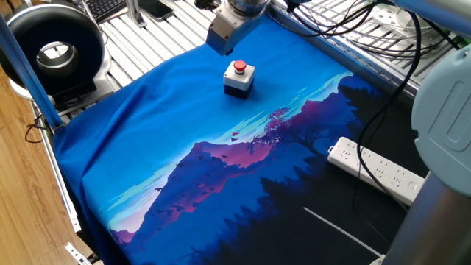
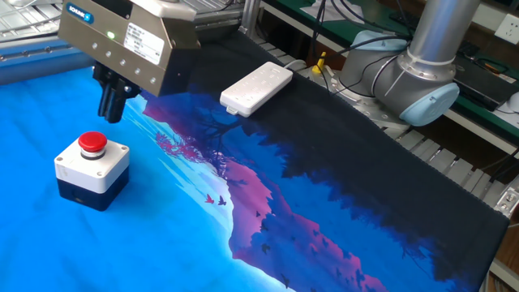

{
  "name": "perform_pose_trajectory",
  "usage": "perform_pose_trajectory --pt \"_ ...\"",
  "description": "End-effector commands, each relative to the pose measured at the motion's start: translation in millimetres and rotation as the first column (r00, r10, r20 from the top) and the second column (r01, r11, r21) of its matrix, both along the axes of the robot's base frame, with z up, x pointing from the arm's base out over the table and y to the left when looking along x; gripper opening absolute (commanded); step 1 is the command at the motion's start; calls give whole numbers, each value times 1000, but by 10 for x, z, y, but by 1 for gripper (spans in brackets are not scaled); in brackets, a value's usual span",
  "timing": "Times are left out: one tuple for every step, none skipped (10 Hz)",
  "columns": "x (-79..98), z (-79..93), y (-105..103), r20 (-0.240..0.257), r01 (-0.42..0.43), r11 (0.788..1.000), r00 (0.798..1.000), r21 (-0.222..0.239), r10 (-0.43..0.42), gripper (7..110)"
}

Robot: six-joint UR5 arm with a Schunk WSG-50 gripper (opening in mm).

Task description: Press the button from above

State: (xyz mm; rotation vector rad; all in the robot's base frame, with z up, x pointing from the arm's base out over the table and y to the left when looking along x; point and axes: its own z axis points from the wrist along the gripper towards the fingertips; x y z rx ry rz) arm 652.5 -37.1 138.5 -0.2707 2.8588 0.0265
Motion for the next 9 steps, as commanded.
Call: perform_pose_trajectory --pt "-36 18 56 -17 17 999 1000 33 -17 7" --pt "-66 17 135 -29 8 998 1000 63 -6 7" --pt "-163 8 234 -70 16 994 998 104 -8 7" --pt "-280 -12 237 -121 46 993 992 108 -33 7" --pt "-442 -25 285 -200 131 983 974 130 -103 7" --pt "-570 -36 260 -263 229 967 945 113 -193 7" --pt "-632 -50 172 -291 331 941 909 71 -298 7" --pt "-601 -56 107 -277 381 923 893 50 -354 7" --pt "-562 -58 65 -257 383 923 896 40 -361 7"
